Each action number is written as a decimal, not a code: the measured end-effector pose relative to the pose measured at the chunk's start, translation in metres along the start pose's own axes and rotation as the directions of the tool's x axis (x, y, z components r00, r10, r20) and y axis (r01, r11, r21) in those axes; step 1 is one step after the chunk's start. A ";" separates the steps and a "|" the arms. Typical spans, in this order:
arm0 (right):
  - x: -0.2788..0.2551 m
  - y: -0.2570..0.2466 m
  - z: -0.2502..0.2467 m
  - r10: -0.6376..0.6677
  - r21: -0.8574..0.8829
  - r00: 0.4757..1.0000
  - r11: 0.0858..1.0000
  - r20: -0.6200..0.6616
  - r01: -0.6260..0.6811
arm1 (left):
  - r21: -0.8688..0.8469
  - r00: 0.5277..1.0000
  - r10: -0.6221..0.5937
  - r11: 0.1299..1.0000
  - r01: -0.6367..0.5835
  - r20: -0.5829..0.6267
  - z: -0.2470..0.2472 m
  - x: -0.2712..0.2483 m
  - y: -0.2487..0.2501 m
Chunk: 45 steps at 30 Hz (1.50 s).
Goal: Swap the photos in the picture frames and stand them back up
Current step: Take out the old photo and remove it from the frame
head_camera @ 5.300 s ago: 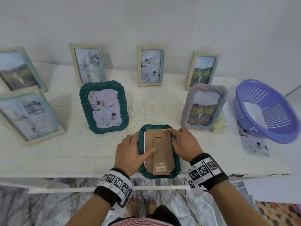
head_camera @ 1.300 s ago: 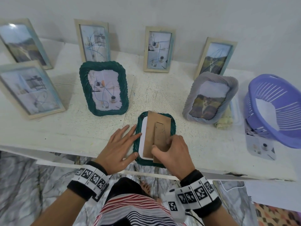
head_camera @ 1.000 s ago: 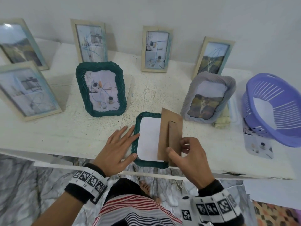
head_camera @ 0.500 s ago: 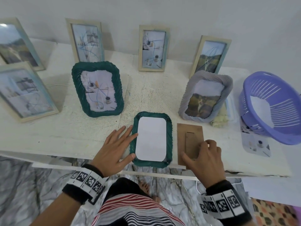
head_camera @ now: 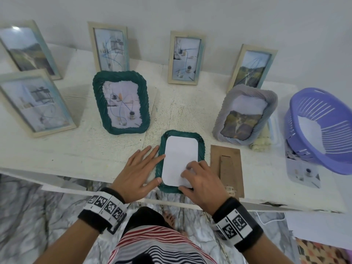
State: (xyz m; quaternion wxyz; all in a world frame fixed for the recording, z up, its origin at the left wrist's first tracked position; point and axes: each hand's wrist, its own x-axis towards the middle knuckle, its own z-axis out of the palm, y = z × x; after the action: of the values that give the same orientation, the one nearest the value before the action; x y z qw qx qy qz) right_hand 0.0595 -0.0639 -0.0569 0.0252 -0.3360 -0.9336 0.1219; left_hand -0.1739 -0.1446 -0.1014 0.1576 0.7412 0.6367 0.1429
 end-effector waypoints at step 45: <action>-0.151 0.129 -0.050 0.988 0.979 0.115 -0.081 0.103 -0.187 | -0.023 0.994 -0.099 0.995 0.099 -0.034 0.004 0.003 0.008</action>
State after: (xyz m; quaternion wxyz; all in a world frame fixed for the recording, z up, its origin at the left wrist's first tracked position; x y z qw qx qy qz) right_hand 0.2623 -0.0531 -0.0345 0.4885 -0.7190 -0.2626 0.4188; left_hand -0.1646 -0.1429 -0.1012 0.1611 0.7043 0.6738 0.1545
